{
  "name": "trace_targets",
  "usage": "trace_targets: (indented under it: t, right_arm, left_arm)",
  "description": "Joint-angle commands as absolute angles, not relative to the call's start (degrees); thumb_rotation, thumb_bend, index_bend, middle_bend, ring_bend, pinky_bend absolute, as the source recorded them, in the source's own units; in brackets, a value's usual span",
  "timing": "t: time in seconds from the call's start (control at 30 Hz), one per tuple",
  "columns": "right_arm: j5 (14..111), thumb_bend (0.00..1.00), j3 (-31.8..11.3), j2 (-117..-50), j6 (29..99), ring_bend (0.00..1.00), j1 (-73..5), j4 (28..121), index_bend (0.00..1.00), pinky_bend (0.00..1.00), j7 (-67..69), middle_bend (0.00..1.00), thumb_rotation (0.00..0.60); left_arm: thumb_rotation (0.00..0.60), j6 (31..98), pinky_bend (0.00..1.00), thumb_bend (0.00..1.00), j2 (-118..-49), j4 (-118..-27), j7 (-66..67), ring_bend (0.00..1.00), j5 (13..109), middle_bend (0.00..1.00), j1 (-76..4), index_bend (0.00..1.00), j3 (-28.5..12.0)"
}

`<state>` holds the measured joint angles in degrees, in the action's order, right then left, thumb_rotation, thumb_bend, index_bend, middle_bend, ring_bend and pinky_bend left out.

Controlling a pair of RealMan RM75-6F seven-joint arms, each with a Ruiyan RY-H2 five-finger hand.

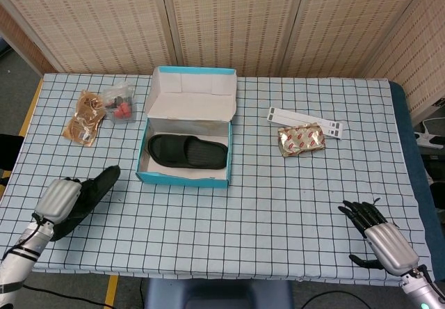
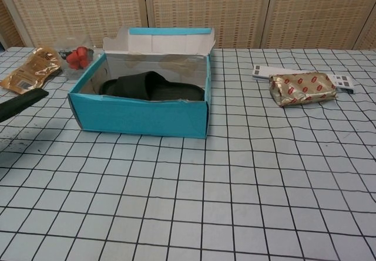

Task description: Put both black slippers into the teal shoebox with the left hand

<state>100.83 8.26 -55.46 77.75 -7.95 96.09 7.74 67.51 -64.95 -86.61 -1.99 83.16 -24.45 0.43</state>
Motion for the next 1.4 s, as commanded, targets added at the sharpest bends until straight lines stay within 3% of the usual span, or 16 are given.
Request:
trace_targets:
  t: [0.03, 0.17, 0.33, 0.57, 0.93, 1.4]
  right_arm:
    - [100.7, 0.07, 8.2, -55.4, 77.6, 0.00, -8.0, 96.1, 0.00, 0.00, 7.8, 0.00, 0.600]
    - [100.7, 0.07, 8.3, -55.4, 77.4, 0.00, -8.2, 96.0, 0.00, 0.00, 8.1, 0.00, 0.600]
    - [100.6, 0.07, 8.2, -55.4, 77.4, 0.00, -8.2, 95.9, 0.00, 0.00, 8.2, 0.00, 0.600]
    - [100.4, 0.07, 8.3, -55.4, 77.0, 0.00, -8.4, 95.9, 0.00, 0.00, 8.2, 0.00, 0.600]
    - [100.3, 0.07, 8.4, -55.7, 76.1, 0.00, -8.7, 96.0, 0.00, 0.00, 7.8, 0.00, 0.600]
    - [98.6, 0.07, 8.3, -56.1, 73.8, 0.00, -9.3, 96.1, 0.00, 0.00, 6.4, 0.00, 0.600]
  left_arm:
    - [0.600, 69.8, 0.53, 0.41, -62.2, -90.3, -1.4, 0.54, 84.0, 0.66, -23.5, 0.46, -0.3]
    - [0.600, 70.8, 0.54, 0.48, -60.1, -92.7, -2.0, 0.55, 84.6, 0.67, -23.2, 0.47, -0.9]
    - [0.600, 71.0, 0.57, 0.72, -58.9, -94.1, -3.1, 0.58, 85.2, 0.71, -23.2, 0.51, -1.5]
    - [0.600, 72.6, 0.61, 0.93, -58.5, -95.6, -2.2, 0.66, 87.4, 0.80, -24.6, 0.60, -3.8]
    - [0.600, 62.5, 0.60, 0.96, -56.3, -101.4, -0.8, 0.66, 85.4, 0.83, -34.3, 0.62, -9.8]
    - [0.600, 45.7, 0.59, 1.00, -59.2, -105.7, 11.9, 0.66, 70.4, 0.84, -48.3, 0.62, -15.1]
